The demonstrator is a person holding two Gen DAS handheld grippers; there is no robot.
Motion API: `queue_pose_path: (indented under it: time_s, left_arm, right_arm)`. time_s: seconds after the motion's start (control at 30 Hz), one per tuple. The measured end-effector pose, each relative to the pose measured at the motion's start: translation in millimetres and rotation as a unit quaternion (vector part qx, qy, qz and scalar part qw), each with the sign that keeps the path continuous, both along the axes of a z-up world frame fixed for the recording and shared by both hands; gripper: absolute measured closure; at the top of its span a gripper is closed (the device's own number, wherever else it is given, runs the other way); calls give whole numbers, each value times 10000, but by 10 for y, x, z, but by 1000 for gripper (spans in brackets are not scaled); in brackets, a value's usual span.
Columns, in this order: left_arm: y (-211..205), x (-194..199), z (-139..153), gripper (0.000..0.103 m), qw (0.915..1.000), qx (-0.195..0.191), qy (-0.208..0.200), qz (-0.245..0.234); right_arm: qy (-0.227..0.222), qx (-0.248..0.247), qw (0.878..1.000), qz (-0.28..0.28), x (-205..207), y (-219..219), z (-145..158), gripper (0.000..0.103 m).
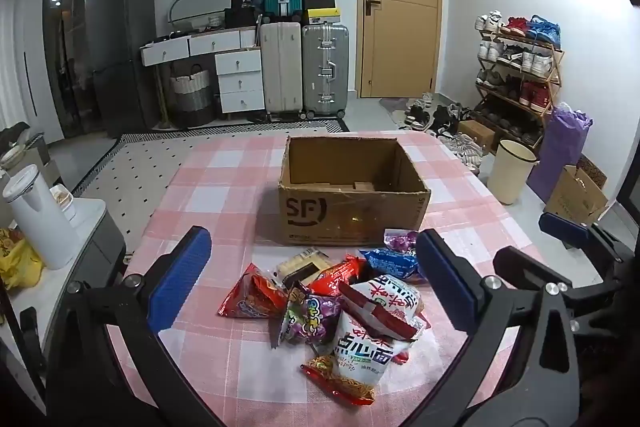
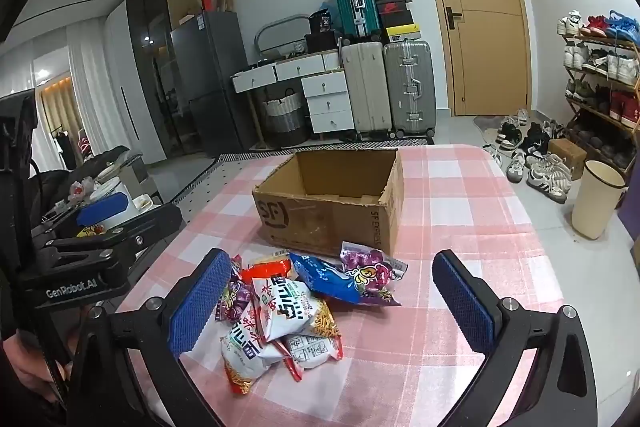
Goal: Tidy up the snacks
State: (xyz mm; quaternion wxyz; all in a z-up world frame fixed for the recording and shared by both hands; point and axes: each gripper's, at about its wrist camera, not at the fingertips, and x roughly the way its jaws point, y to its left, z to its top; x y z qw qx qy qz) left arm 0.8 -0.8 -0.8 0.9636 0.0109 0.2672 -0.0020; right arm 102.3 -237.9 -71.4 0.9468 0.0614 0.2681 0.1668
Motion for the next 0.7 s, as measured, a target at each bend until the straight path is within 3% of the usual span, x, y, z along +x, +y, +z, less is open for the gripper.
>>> queue_pose_path:
  time_s: [0.07,0.17,0.7]
  left_arm:
    - [-68,-2,-19,1,9999,111,-19,-16]
    - [-50,13,-33,1,9999,-67,59,-98]
    - [32,-35,-66,1,9996,-233,91,-151]
  right_arm:
    - [59,129,9999,10,4,-10,0,0]
    - [46,118,9999,30,12,-14,2,0]
    - [16,42,10000,33,-37,48,-34,0]
